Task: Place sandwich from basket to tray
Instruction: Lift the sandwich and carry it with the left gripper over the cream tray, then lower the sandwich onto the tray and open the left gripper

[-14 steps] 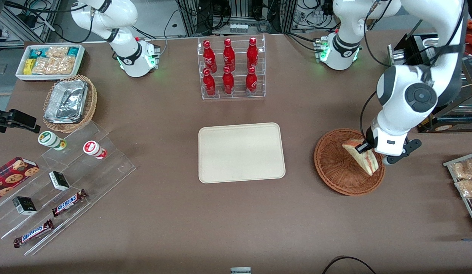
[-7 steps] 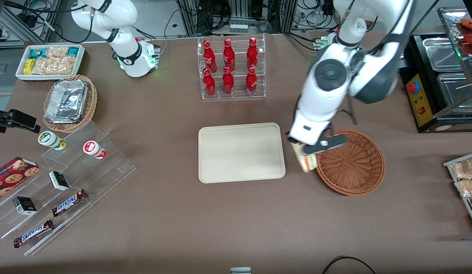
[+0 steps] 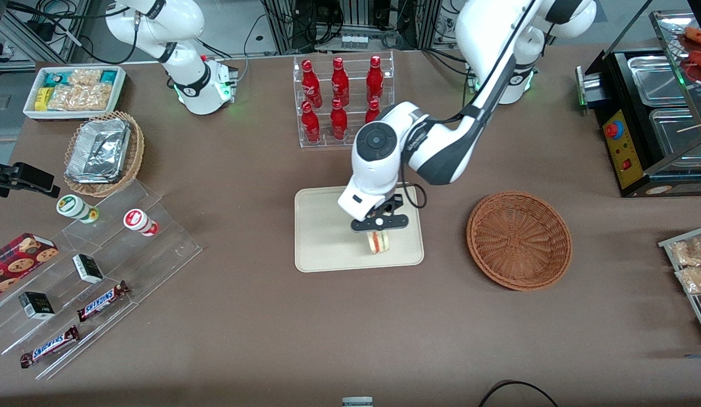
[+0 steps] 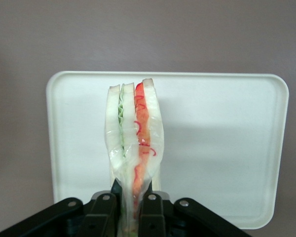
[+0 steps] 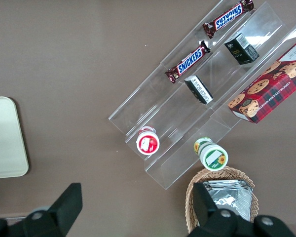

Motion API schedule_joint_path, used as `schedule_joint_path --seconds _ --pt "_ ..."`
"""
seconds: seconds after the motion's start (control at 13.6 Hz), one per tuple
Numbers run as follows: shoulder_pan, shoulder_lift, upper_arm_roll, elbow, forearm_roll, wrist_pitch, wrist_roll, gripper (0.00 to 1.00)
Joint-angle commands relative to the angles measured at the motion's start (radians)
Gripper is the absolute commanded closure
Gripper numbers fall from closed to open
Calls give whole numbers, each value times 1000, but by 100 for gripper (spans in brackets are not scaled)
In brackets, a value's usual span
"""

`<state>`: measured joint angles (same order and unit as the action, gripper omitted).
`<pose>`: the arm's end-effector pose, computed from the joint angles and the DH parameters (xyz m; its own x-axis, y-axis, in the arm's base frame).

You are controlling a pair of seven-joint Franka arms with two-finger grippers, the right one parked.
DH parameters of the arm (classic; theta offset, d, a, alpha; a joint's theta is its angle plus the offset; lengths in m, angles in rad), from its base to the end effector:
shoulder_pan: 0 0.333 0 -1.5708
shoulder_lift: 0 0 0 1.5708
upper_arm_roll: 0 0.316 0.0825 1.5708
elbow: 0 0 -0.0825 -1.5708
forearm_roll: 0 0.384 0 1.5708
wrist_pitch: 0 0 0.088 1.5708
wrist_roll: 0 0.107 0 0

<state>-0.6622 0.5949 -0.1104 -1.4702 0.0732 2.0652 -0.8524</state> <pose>0.5208 -0.4835 0.3338 0.9979 0.0641 0.0047 0.0641 -0.9979 0.0011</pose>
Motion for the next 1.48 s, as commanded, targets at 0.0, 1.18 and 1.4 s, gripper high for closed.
schedule_joint_path --seconds 0.0,1.18,1.4 --pt "-45 45 14 39 -10 19 -2 100" --pt "-93 122 18 37 0 102 3 0" --pt "-83 -10 26 31 -10 -17 -4 0"
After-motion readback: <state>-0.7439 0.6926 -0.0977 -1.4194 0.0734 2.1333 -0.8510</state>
